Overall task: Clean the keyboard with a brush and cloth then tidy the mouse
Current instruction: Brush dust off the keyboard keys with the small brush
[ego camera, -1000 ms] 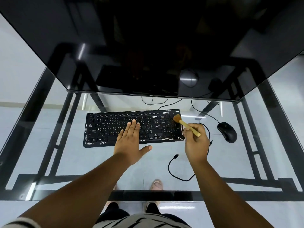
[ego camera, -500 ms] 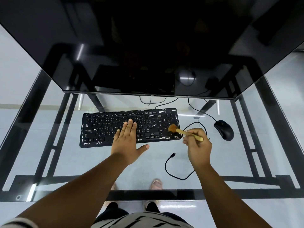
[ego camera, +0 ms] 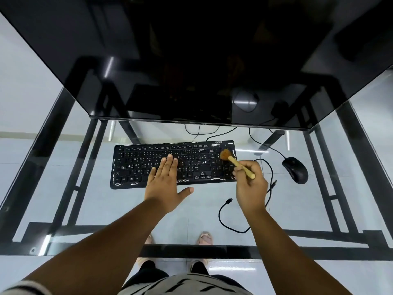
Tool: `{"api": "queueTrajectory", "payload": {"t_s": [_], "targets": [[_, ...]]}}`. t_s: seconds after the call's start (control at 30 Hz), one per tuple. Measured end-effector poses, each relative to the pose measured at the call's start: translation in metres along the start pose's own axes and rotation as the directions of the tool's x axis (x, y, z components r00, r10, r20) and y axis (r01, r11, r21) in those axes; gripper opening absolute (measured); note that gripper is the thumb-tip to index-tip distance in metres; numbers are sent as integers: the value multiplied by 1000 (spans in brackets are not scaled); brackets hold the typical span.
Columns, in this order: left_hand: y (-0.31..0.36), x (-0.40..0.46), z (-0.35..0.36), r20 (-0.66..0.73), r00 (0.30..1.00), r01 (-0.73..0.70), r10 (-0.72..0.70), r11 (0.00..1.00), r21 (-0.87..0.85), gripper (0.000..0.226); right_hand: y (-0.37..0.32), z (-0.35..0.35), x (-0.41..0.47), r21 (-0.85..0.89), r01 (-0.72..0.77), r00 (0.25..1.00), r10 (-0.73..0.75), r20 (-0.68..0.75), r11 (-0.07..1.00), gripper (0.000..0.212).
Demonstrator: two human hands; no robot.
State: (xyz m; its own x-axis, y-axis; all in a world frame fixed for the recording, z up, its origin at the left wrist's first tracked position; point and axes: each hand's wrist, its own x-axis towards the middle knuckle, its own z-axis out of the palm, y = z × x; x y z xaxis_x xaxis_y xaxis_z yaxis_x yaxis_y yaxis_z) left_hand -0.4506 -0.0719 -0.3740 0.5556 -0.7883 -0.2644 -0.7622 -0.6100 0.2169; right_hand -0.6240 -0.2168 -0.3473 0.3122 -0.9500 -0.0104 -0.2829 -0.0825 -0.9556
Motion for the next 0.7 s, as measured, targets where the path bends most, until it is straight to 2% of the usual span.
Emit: {"api": "queueTrajectory", "payload": {"t_s": [0.17,0.27,0.47,0.53,0.6,0.7], "targets": [[-13,-4,-2,-29,999,15,-15,1000,-11,99,-3,6,2,6,68,997,-68,24,998,15],[-24,-7,-4,-88,995,33,-36,999,-41,85,-7,14,-2,29,103,987,-106,120,994,13],[-66,-17,-17,-232,962,113,-144,983,-143,60,-5,49,-24,-90,179,948,-148,281,980,18],[-84,-20,-23,-274,943,146,-188,975,-167,59,-4,62,-32,-164,238,924,-171,343,957,19],[-97,-22,-27,-283,934,172,-218,969,-177,61,-2,71,-39,-232,291,887,-171,430,928,29],[-115,-26,-30,-274,929,205,-250,962,-181,59,-2,91,-50,-303,438,784,-195,589,846,31]]}}
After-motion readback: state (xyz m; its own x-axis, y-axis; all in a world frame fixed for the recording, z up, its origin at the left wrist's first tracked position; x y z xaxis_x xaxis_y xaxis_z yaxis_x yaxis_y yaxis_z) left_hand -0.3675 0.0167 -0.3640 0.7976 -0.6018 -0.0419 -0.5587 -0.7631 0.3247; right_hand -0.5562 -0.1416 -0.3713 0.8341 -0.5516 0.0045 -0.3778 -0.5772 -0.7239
